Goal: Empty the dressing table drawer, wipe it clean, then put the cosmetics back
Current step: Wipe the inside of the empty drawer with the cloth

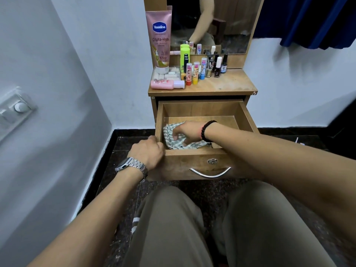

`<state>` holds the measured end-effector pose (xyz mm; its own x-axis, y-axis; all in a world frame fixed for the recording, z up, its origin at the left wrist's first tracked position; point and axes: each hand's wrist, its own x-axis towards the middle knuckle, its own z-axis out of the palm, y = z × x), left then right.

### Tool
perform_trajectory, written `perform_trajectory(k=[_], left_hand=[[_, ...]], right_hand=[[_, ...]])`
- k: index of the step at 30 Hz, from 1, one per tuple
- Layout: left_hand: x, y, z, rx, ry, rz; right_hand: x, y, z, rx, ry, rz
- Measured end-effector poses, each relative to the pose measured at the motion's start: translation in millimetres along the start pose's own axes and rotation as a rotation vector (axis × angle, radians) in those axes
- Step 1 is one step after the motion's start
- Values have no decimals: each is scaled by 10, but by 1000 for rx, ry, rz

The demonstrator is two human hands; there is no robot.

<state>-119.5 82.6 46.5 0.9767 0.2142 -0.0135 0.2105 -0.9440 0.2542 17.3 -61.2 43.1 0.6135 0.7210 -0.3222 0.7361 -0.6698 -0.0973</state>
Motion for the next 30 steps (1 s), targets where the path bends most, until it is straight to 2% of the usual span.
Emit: perform_trajectory(k=[2,5,8,13,14,18,21,22,24,26,27,30], left_hand=[[-1,5,-13,3,-6,-2],[-4,5,-16,3,-12,-9],[3,7,-5,1,-13,-6],[-17,15,-18,4,-9,-4],[-18,14,-17,4,-9,-7],[-13,17,-28,0,-15,-21],[-30,31,-42,8,-11,-7],[-38,30,-42,8,-10,-5],[-45,28,-39,6,-11,-7],[-48,34,-38,2,-20,-10],[-52,37,-40,2,-24,-12],[-59,49,-62,13,-24,-16]], right_hand=[[-134,174,-54,-101,13,74],[-437,611,-100,-235,67,378],[-651,832,-116,-285,9,514],[-585,427,-16,-459,-284,365],[-542,377,15,-470,-298,343],[-511,399,-27,-314,-120,347],[-646,540,-84,-214,-5,486],[-684,583,-92,-206,-39,528],[-710,592,-116,-159,-231,562],[-653,507,-66,-119,-372,512],[-605,448,-23,-133,-357,445],[-519,197,35,-146,-156,259]])
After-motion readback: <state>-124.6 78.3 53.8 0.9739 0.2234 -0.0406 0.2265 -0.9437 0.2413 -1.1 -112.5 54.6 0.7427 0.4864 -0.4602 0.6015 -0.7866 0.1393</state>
